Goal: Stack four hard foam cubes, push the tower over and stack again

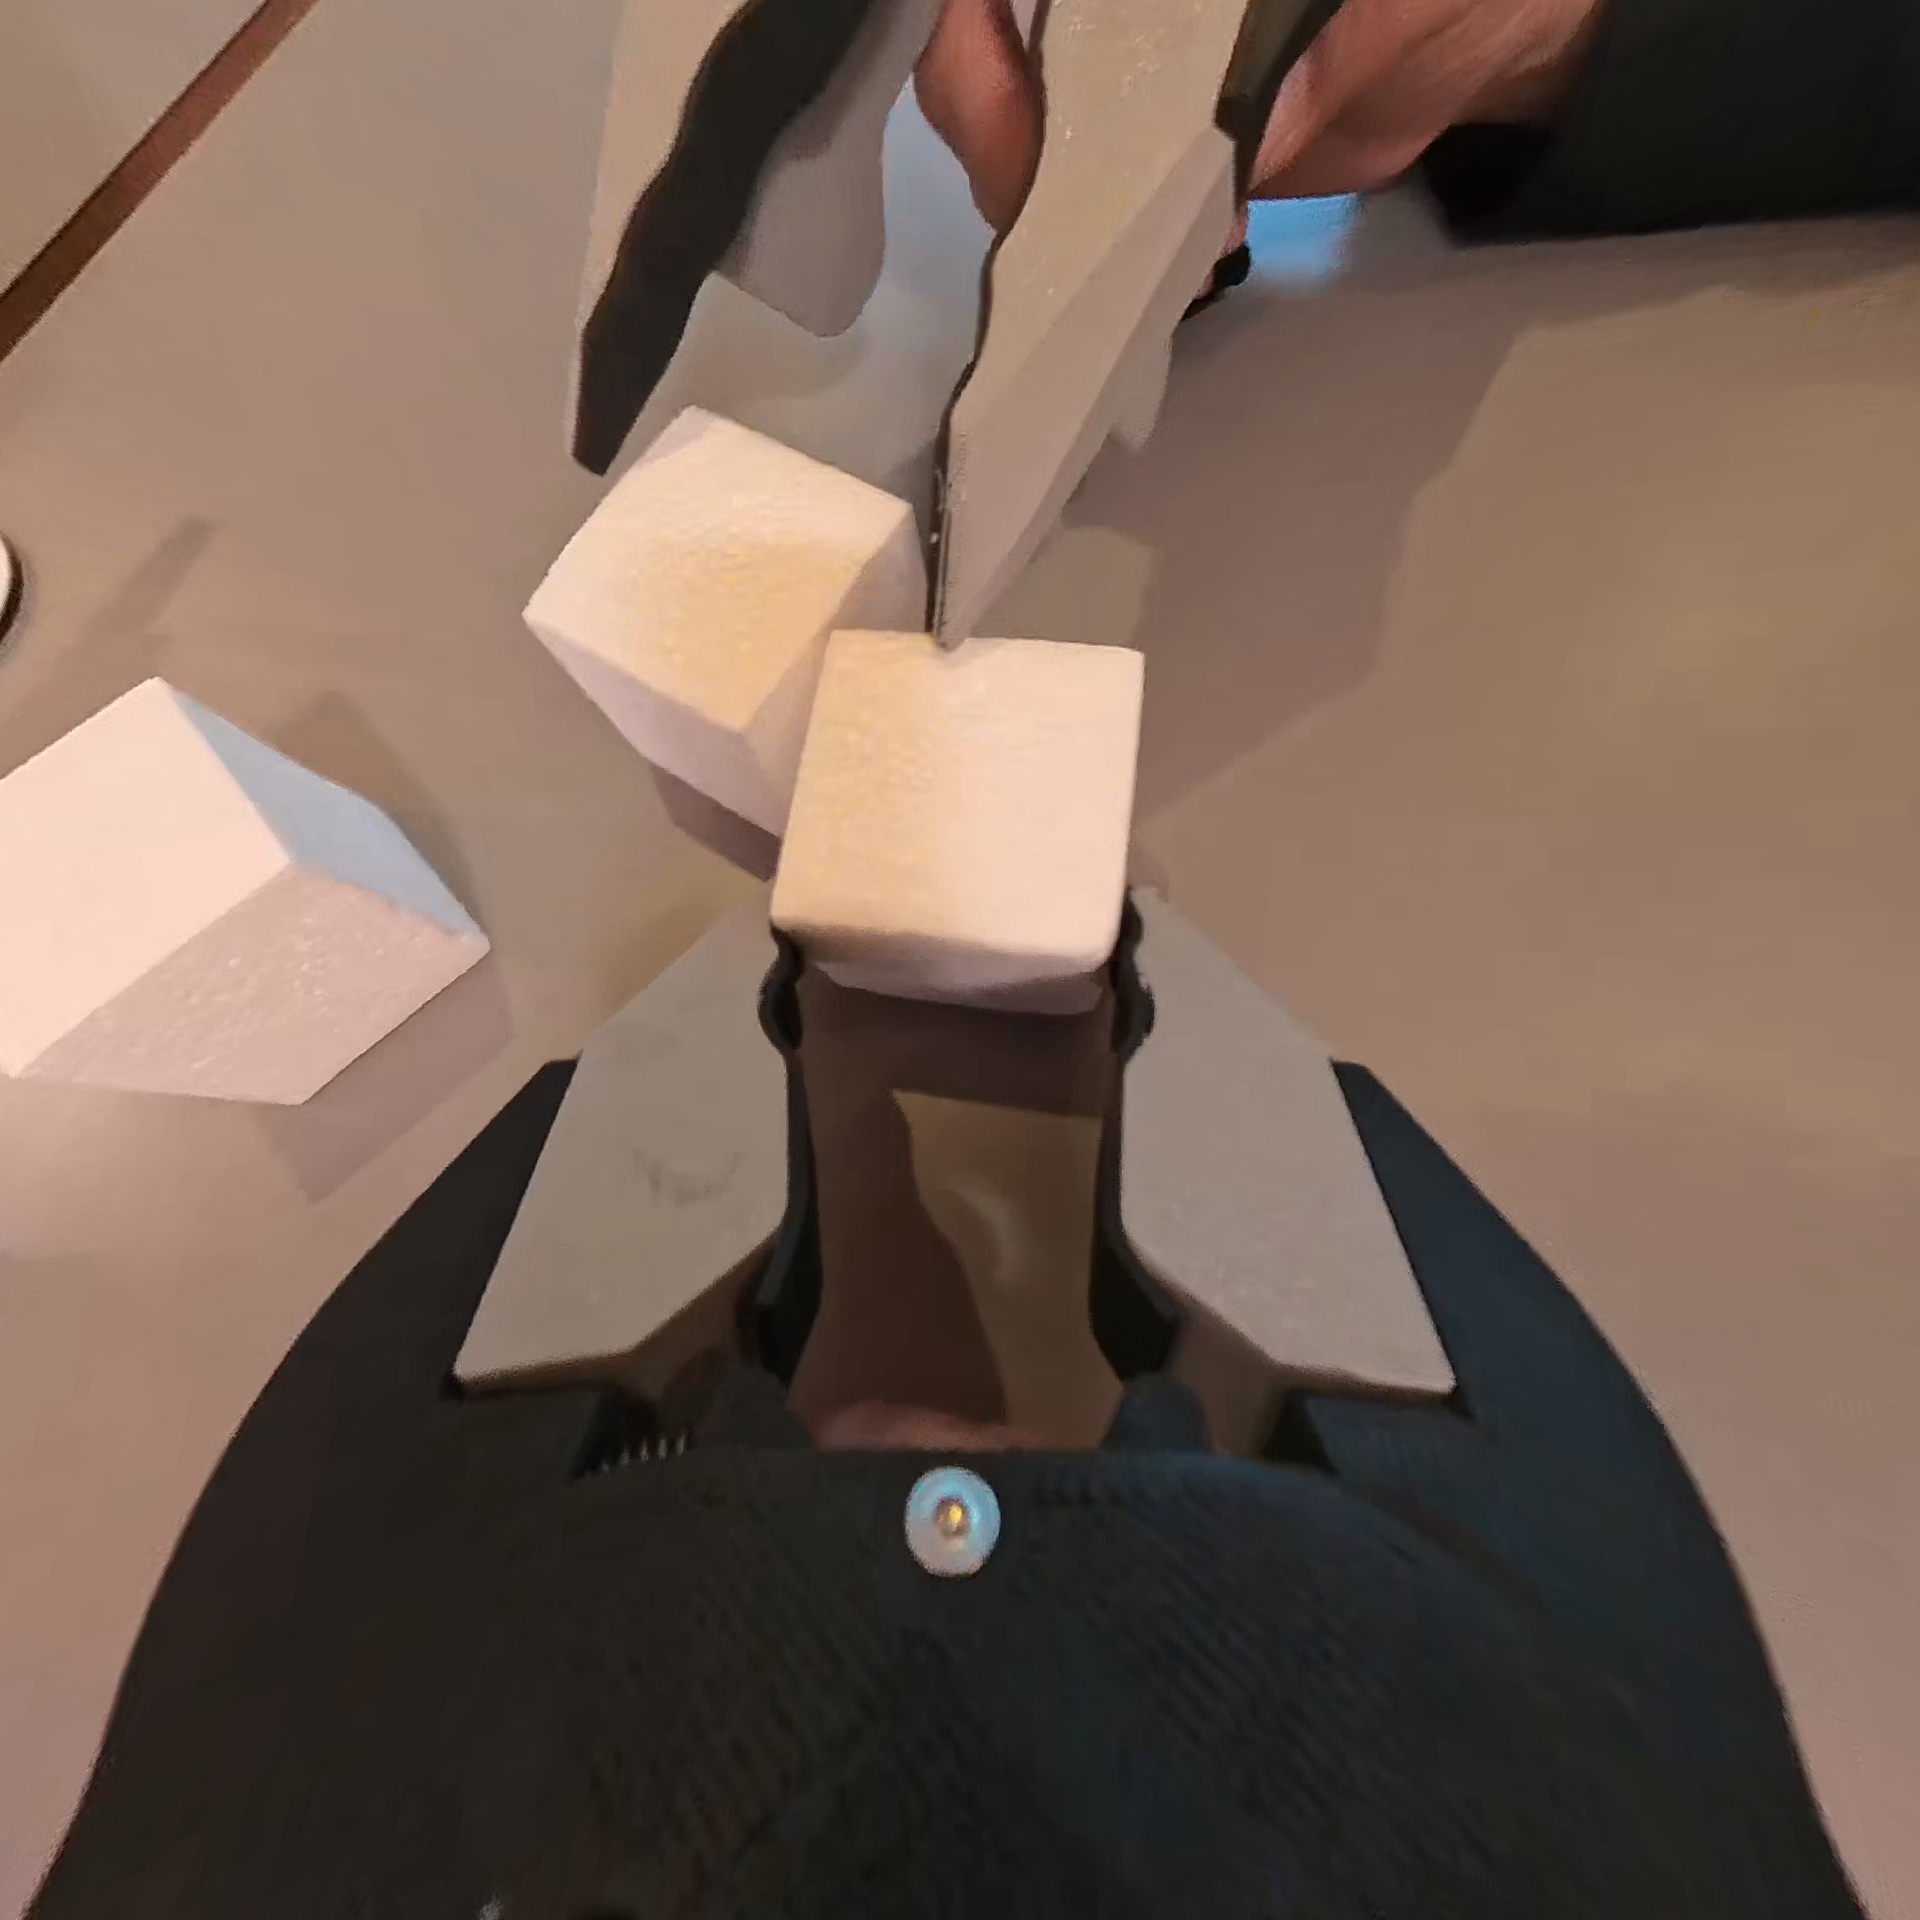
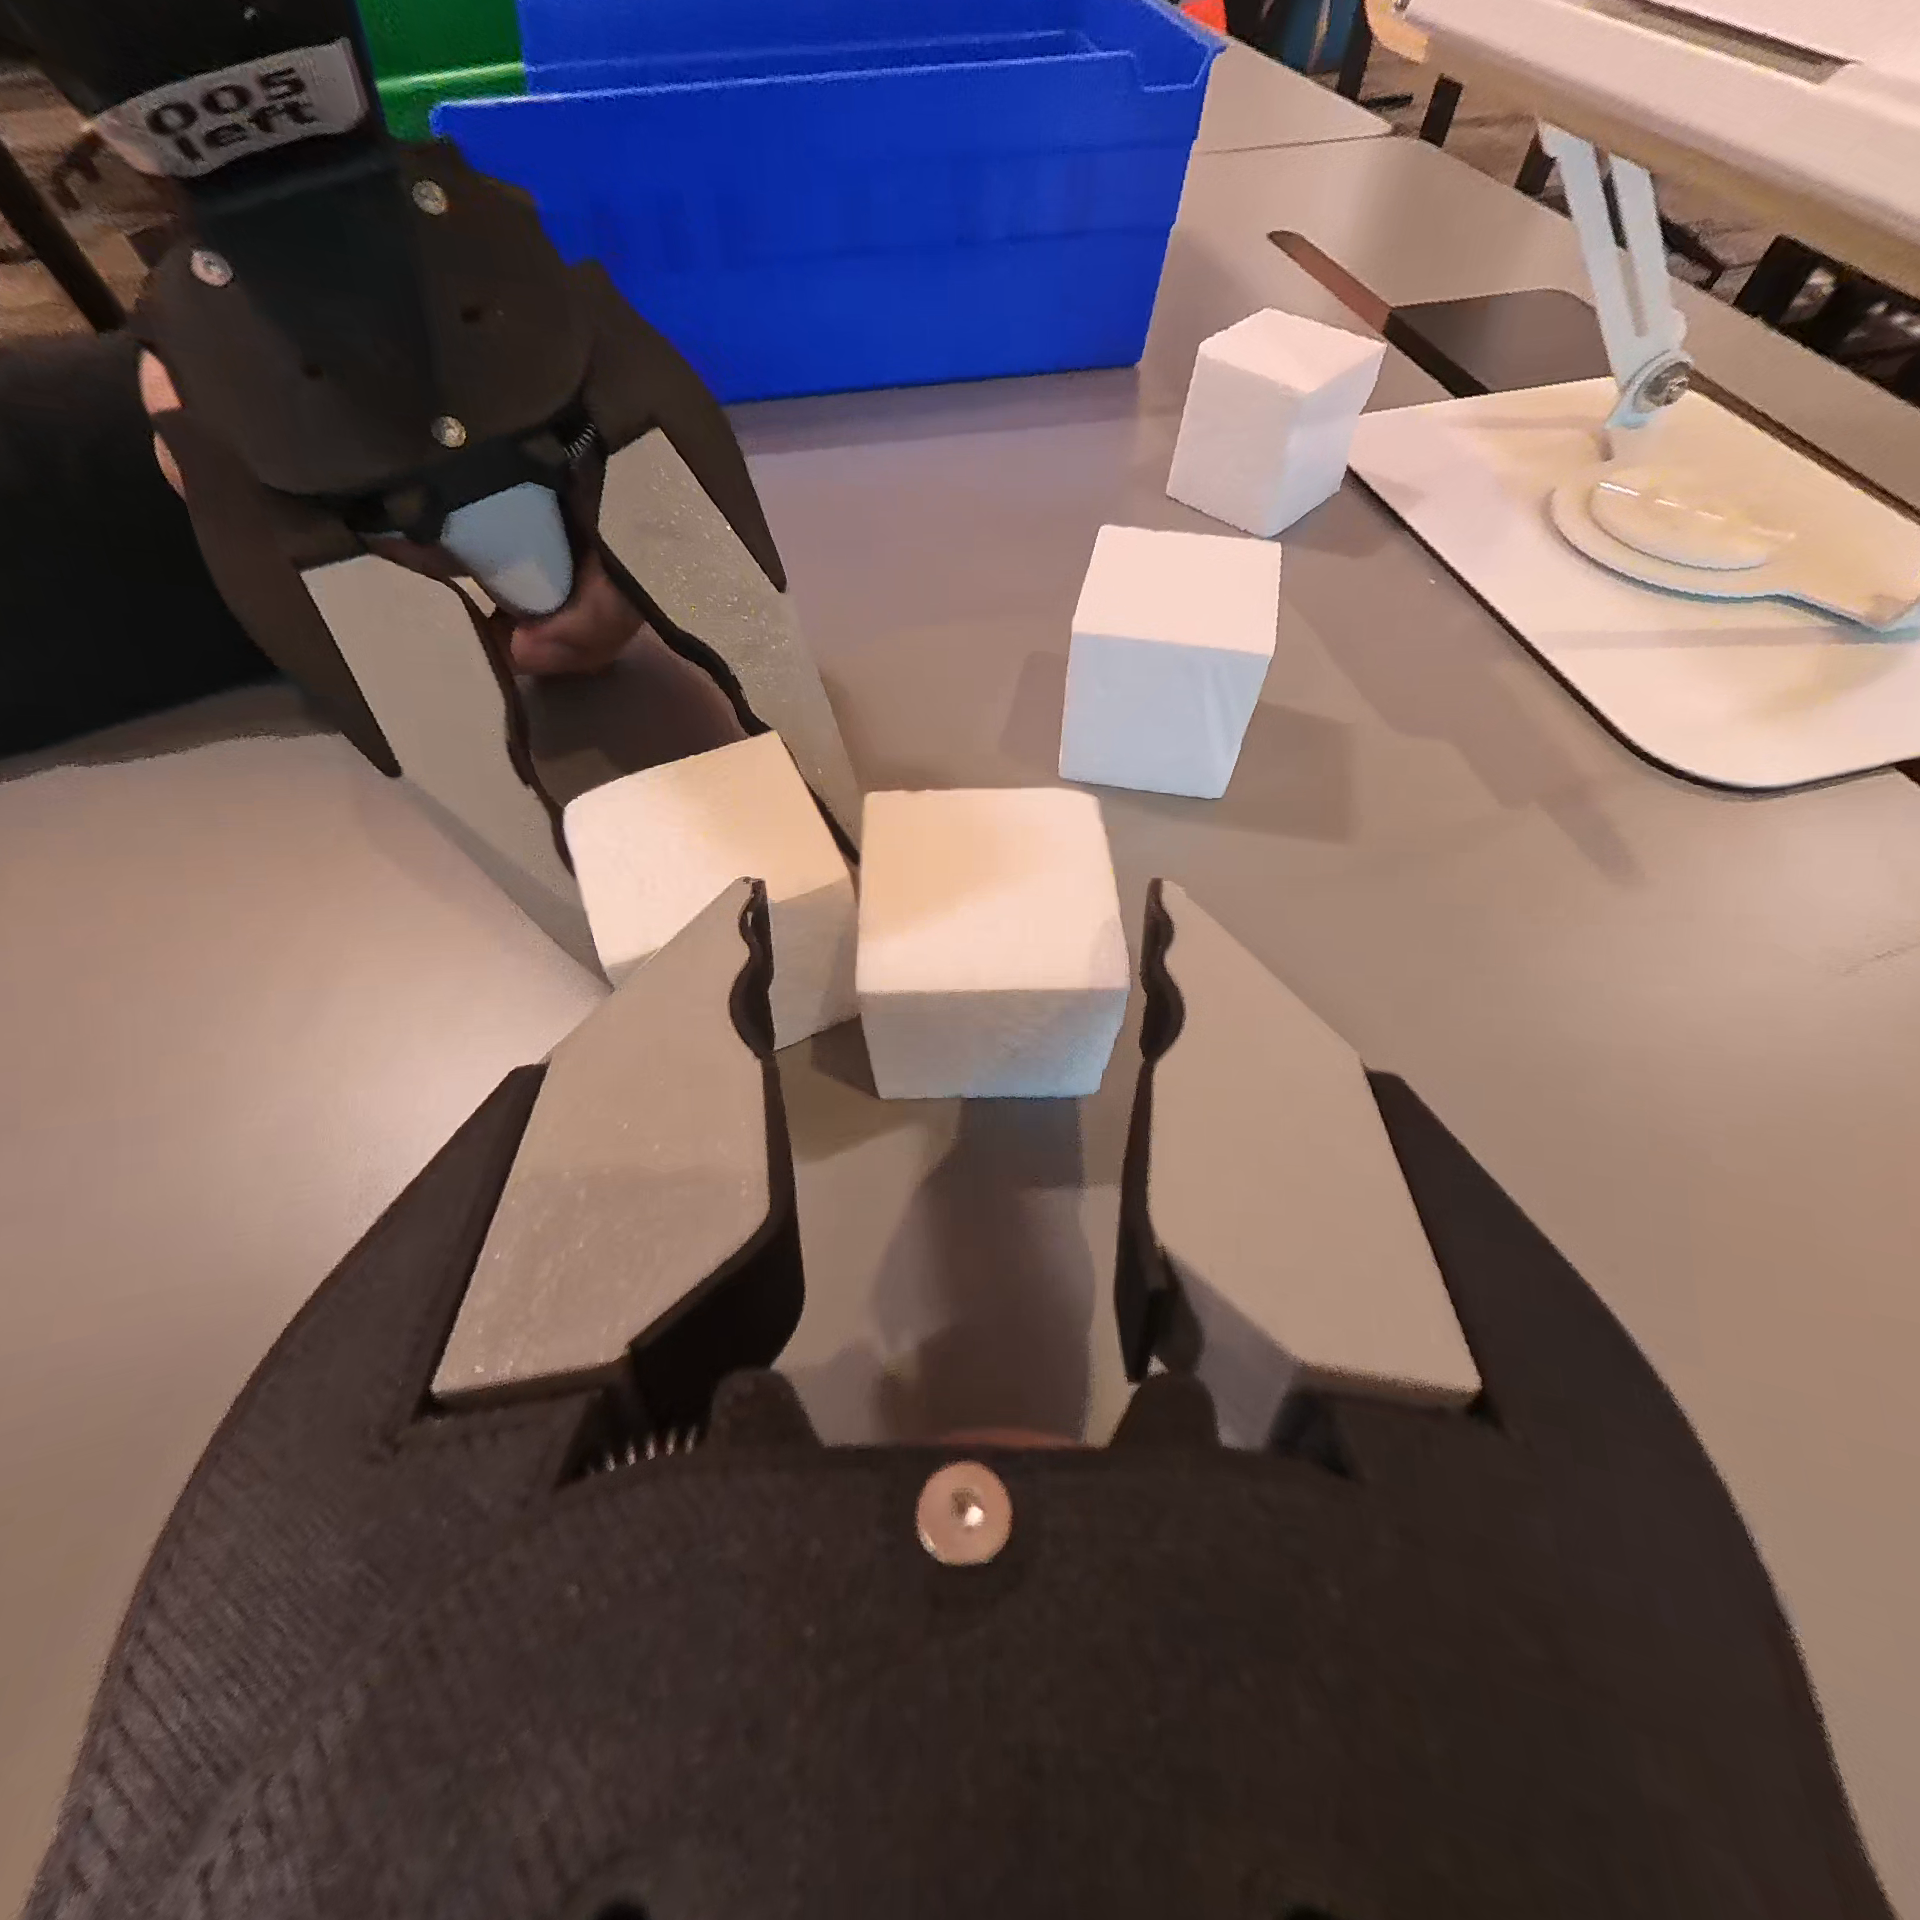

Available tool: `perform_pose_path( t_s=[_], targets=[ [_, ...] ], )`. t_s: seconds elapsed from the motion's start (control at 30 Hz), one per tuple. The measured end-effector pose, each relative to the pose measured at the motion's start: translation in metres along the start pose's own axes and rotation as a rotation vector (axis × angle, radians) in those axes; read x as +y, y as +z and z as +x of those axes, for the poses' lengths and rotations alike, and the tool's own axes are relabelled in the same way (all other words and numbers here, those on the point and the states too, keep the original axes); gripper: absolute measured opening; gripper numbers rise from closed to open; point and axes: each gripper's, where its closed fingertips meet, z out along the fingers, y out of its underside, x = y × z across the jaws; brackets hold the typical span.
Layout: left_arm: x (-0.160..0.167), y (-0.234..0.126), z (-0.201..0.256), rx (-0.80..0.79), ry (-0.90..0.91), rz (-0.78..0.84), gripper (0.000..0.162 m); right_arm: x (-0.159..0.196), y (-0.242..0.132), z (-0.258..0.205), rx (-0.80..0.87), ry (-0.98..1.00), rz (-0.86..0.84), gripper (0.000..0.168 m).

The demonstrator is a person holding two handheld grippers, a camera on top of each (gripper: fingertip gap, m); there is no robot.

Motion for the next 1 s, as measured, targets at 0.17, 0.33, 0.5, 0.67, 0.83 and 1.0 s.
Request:
perform_pose_path(
  t_s=[0.17,0.33,0.5,0.67,0.83,1.0],
  targets=[
    [0.001,-0.008,-0.001,0.021,-0.012,0.011,0.057,-0.001,0.002,-0.001,-0.062,0.04,0.003,0.069],
    [-0.003,-0.023,-0.008,0.0,-0.006,0.056,0.057,-0.002,-0.008,0.003,-0.022,0.017,0.03,0.064],
    [-0.011,-0.04,-0.025,-0.057,-0.056,0.139,0.057,0.004,-0.005,0.005,0.03,-0.027,-0.012,0.061],
    [-0.017,-0.049,-0.033,-0.092,-0.064,0.179,0.057,0.002,0.003,0.004,0.016,-0.001,-0.023,0.066],
    [-0.018,-0.052,-0.034,-0.089,-0.064,0.188,0.057,0.014,0.012,0.005,0.06,-0.027,-0.115,0.056],
    [-0.015,-0.05,-0.031,-0.062,-0.071,0.181,0.057,0.021,-0.004,-0.011,-0.023,-0.052,-0.117,0.056]
  ],
)
